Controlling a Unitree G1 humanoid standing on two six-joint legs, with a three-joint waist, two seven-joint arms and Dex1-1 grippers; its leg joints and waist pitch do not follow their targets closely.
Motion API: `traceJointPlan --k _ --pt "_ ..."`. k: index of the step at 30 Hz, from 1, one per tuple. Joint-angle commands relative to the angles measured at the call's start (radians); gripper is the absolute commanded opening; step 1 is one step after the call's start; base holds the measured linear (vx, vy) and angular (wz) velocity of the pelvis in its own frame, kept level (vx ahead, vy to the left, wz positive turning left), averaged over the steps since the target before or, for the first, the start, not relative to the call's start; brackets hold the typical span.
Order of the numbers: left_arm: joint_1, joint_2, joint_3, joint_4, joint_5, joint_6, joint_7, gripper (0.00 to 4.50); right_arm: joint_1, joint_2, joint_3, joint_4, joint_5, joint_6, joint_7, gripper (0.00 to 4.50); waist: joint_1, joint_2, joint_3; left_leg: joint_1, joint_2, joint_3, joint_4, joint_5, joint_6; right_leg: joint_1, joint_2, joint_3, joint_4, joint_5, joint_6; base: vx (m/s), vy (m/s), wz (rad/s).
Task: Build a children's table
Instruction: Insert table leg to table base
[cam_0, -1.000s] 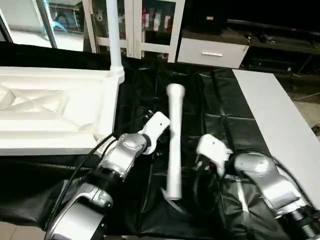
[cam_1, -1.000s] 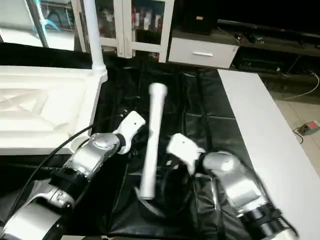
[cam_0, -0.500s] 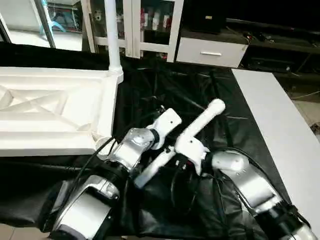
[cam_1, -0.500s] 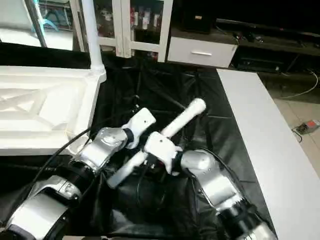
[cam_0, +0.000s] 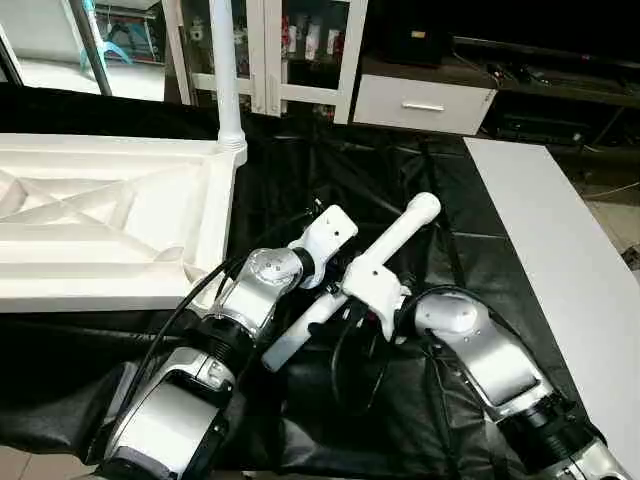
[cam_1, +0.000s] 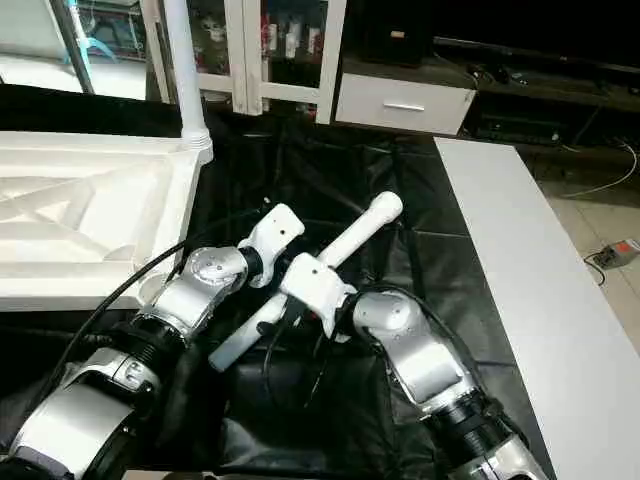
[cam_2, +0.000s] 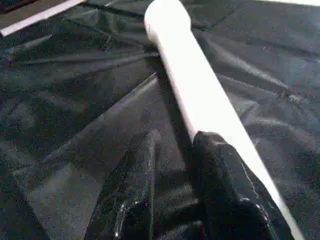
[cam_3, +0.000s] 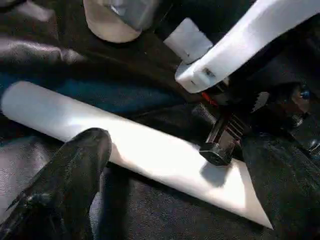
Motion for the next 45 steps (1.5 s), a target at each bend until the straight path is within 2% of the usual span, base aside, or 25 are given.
traceJointPlan --k 1,5,7,8,10,12,13,14,15,16,17,18,20,22,23,24,27,28,29,31,33,35,39,41,45 --pt "0.003 -0.033 -0.021 -0.078 -0.04 -0.012 -0.053 1.46 -0.035 -0.004 -0.03 -0.076 0.044 0.012 0.031 4.44 0.005 0.003 -0.071 0.011 0.037 -0.009 -0.074 -0.147 0.053 0.063 -0.094 0.065 -0.067 -0.127 -0.178 0.0 0.0 0.0" --pt "0.044 0.014 0.025 -0.203 -0.098 0.03 -0.115 1.46 -0.028 -0.07 -0.089 -0.148 0.107 0.052 0.091 4.44 0.006 -0.001 -0.07 0.008 0.037 -0.008 -0.073 -0.136 0.06 0.067 -0.096 0.064 -0.063 -0.122 -0.186 0.0 0.0 0.0" --pt "0.061 0.039 0.045 -0.253 -0.121 0.059 -0.139 1.46 -0.022 -0.105 -0.114 -0.173 0.125 0.056 0.116 4.44 0.005 -0.001 -0.068 0.011 0.037 -0.006 -0.073 -0.144 0.06 0.062 -0.093 0.064 -0.066 -0.146 -0.18 0.0 0.0 0.0" --pt "0.068 0.062 0.083 -0.294 -0.144 0.121 -0.135 1.46 -0.015 -0.145 -0.153 -0.193 0.147 0.066 0.139 4.44 0.004 -0.001 -0.067 0.011 0.037 -0.005 -0.073 -0.147 0.059 0.059 -0.092 0.065 -0.068 -0.161 -0.175 0.0 0.0 0.0" --pt "0.068 0.067 0.095 -0.303 -0.148 0.142 -0.129 1.46 -0.012 -0.156 -0.163 -0.198 0.152 0.069 0.144 4.44 0.005 -0.004 -0.065 0.012 0.035 -0.003 -0.072 -0.153 0.053 0.058 -0.09 0.064 -0.071 -0.189 -0.167 0.0 0.0 0.0" --pt "0.071 0.079 0.131 -0.35 -0.175 0.278 -0.11 1.46 0.006 -0.207 -0.187 -0.203 0.146 0.067 0.16 4.44 0.005 -0.001 -0.064 0.013 0.032 -0.003 -0.072 -0.166 0.045 0.056 -0.089 0.062 -0.076 -0.234 -0.149 0.0 0.0 0.0" --pt "0.071 0.079 0.131 -0.35 -0.175 0.278 -0.11 1.46 0.006 -0.207 -0.187 -0.203 0.146 0.067 0.16 4.44 0.004 -0.001 -0.064 0.014 0.033 -0.003 -0.072 -0.164 0.044 0.056 -0.088 0.062 -0.076 -0.237 -0.148 0.0 0.0 0.0" --pt "0.071 0.077 0.161 -0.386 -0.227 0.407 -0.111 1.63 0.018 -0.239 -0.192 -0.196 0.129 0.061 0.166 4.49 0.004 -0.002 -0.064 0.011 0.03 -0.003 -0.071 -0.16 0.046 0.056 -0.087 0.062 -0.077 -0.243 -0.141 0.0 0.0 0.0" --pt "0.097 0.07 0.184 -0.495 -0.302 0.603 -0.113 1.74 0.039 -0.297 -0.2 -0.165 0.096 0.06 0.16 4.5 0.007 0.005 -0.066 0.014 0.034 -0.003 -0.07 -0.148 0.036 0.057 -0.09 0.063 -0.07 -0.22 -0.158 0.0 0.0 0.0" --pt "0.097 0.07 0.184 -0.495 -0.302 0.603 -0.113 1.74 0.039 -0.297 -0.2 -0.165 0.096 0.06 0.159 4.5 0.007 0.003 -0.066 0.015 0.038 -0.004 -0.07 -0.138 0.029 0.057 -0.092 0.063 -0.064 -0.199 -0.174 0.0 0.0 0.0" --pt "0.128 0.064 0.181 -0.583 -0.346 0.716 -0.112 1.81 0.046 -0.327 -0.216 -0.121 0.072 0.07 0.127 4.5 0.009 0.009 -0.063 0.011 0.034 -0.003 -0.07 -0.132 0.037 0.055 -0.087 0.062 -0.069 -0.186 -0.185 0.0 0.0 0.0" --pt "0.15 0.061 0.171 -0.631 -0.364 0.773 -0.113 1.91 0.044 -0.336 -0.236 -0.087 0.063 0.091 0.097 4.5 0.007 0.006 -0.066 0.013 0.036 -0.004 -0.071 -0.127 0.032 0.058 -0.089 0.063 -0.064 -0.169 -0.196 0.0 0.0 0.0" --pt "0.168 0.06 0.164 -0.668 -0.372 0.816 -0.113 2.13 0.041 -0.342 -0.253 -0.062 0.061 0.116 0.073 4.5 0.005 0.002 -0.064 0.009 0.027 0.002 -0.067 -0.128 0.049 0.057 -0.08 0.062 -0.071 -0.17 -0.204 0.0 0.0 0.0" --pt "0.181 0.062 0.156 -0.685 -0.367 0.835 -0.111 2.15 0.042 -0.347 -0.26 -0.052 0.059 0.116 0.067 4.5 0.005 0.002 -0.062 0.007 0.026 0.0 -0.068 -0.139 0.059 0.059 -0.08 0.06 -0.078 -0.201 -0.185 0.0 0.0 0.0" --pt "0.194 0.073 0.138 -0.703 -0.353 0.854 -0.117 2.21 0.044 -0.352 -0.266 -0.045 0.058 0.12 0.063 4.5 0.005 0.009 -0.061 0.007 0.025 -0.001 -0.068 -0.146 0.059 0.059 -0.081 0.06 -0.079 -0.214 -0.179 0.0 0.0 0.0" --pt "0.213 0.08 0.124 -0.725 -0.344 0.891 -0.115 2.3 0.048 -0.358 -0.274 -0.035 0.058 0.123 0.055 4.5 0.002 0.003 -0.062 0.007 0.025 -0.001 -0.068 -0.153 0.06 0.059 -0.079 0.059 -0.082 -0.231 -0.165 0.0 0.0 0.0" --pt "0.231 0.102 0.088 -0.758 -0.332 0.934 -0.103 2.58 0.051 -0.362 -0.277 -0.032 0.055 0.125 0.044 4.5 -0.003 0.004 -0.06 0.008 0.026 -0.003 -0.069 -0.165 0.057 0.057 -0.079 0.058 -0.088 -0.286 -0.14 0.0 0.0 0.0" --pt "0.247 0.143 0.021 -0.773 -0.283 0.935 -0.088 2.6 0.052 -0.363 -0.275 -0.032 0.057 0.122 0.041 4.5 -0.004 0.005 -0.058 0.008 0.026 -0.004 -0.071 -0.166 0.059 0.055 -0.076 0.057 -0.09 -0.299 -0.132 0.0 0.0 0.0" --pt "0.252 0.159 -0.003 -0.785 -0.27 0.943 -0.076 2.65 0.051 -0.361 -0.275 -0.031 0.056 0.122 0.04 4.5 -0.006 0.009 -0.057 0.007 0.025 -0.004 -0.071 -0.175 0.058 0.053 -0.074 0.057 -0.09 -0.305 -0.126 0.0 0.0 0.0" --pt "0.256 0.18 -0.033 -0.78 -0.228 0.926 -0.046 2.96 0.05 -0.352 -0.274 -0.036 0.055 0.127 0.036 4.5 -0.005 0.008 -0.057 0.013 0.026 -0.004 -0.071 -0.185 0.053 0.052 -0.075 0.057 -0.093 -0.312 -0.127 0.0 0.0 0.0" --pt "0.255 0.188 -0.046 -0.771 -0.207 0.916 -0.033 2.96 0.05 -0.343 -0.271 -0.045 0.057 0.132 0.033 4.5 -0.007 0.009 -0.055 0.011 0.024 -0.003 -0.072 -0.193 0.052 0.052 -0.072 0.055 -0.095 -0.323 -0.12 0.0 0.0 0.0" --pt "0.257 0.191 -0.052 -0.769 -0.202 0.919 -0.031 3.35 0.052 -0.341 -0.265 -0.047 0.057 0.131 0.031 4.5 -0.005 0.01 -0.058 0.011 0.025 -0.005 -0.071 -0.181 0.049 0.052 -0.074 0.056 -0.092 -0.31 -0.119 0.0 0.0 0.0" --pt "0.256 0.205 -0.078 -0.766 -0.182 0.91 -0.019 3.42 0.053 -0.338 -0.261 -0.05 0.059 0.131 0.028 4.5 -0.002 0.012 -0.061 0.009 0.026 -0.004 -0.07 -0.157 0.05 0.055 -0.074 0.058 -0.084 -0.244 -0.142 0.0 0.0 0.0" --pt "0.253 0.195 -0.068 -0.768 -0.182 0.892 -0.001 3.66 0.053 -0.338 -0.26 -0.051 0.062 0.13 0.028 4.5 -0.002 0.011 -0.063 0.008 0.026 -0.005 -0.07 -0.148 0.054 0.057 -0.075 0.057 -0.082 -0.221 -0.15 0.0 0.0 0.0" --pt "0.252 0.199 -0.081 -0.766 -0.174 0.895 -0.002 3.86 0.052 -0.339 -0.259 -0.051 0.061 0.129 0.029 4.5 -0.002 0.008 -0.064 0.008 0.025 -0.003 -0.069 -0.146 0.057 0.057 -0.075 0.057 -0.081 -0.224 -0.153 0.0 0.0 0.0"
